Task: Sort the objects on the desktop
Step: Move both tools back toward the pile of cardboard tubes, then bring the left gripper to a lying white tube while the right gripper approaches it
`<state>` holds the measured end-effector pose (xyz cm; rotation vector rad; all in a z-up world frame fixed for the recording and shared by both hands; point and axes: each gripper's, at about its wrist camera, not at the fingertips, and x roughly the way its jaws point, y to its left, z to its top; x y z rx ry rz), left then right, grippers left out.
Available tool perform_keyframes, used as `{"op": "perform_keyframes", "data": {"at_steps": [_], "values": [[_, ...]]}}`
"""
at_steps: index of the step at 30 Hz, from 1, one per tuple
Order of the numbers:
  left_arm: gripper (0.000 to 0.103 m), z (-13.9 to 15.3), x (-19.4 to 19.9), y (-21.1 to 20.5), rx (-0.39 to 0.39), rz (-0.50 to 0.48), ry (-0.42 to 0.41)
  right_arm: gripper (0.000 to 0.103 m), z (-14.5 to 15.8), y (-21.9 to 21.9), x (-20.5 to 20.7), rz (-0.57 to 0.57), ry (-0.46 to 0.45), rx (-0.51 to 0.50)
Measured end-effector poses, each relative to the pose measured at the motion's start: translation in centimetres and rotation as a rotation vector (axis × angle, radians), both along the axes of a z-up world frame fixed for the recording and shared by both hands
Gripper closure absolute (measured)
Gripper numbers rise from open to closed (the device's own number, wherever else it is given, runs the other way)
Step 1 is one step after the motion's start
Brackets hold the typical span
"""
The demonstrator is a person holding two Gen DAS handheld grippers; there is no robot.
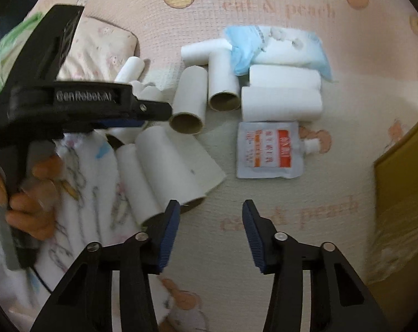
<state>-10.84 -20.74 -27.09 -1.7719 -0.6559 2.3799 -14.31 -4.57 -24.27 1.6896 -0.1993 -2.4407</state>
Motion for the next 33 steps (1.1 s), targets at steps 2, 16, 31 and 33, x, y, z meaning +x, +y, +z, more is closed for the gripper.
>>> {"op": "perform_keyframes", "data": {"at_steps": [2, 16, 31, 33], "values": [[0.053, -0.1, 0.0, 0.1, -0.001, -0.008, -0.007, 0.067, -0.4, 0.1, -0.1, -0.022, -0.016, -0.045], [0.057, -1.0, 0.2, 2.5, 0.004, -0.131, -0.073, 0.071, -2.8, -0.8, -0.2, -0.029, -0.099, -0.107], [0.067, -1.0, 2.3, 9.3, 0.108, -0.25, 0.034, 0.071, -2.6, 3.5, 3.2, -0.108, -0.107, 0.039], [0.067, -1.4, 2.2, 10.4, 0.082, -0.267, 0.027, 0.071, -2.9, 4.2, 3.8, -0.135, -0.118, 0.024]]}}
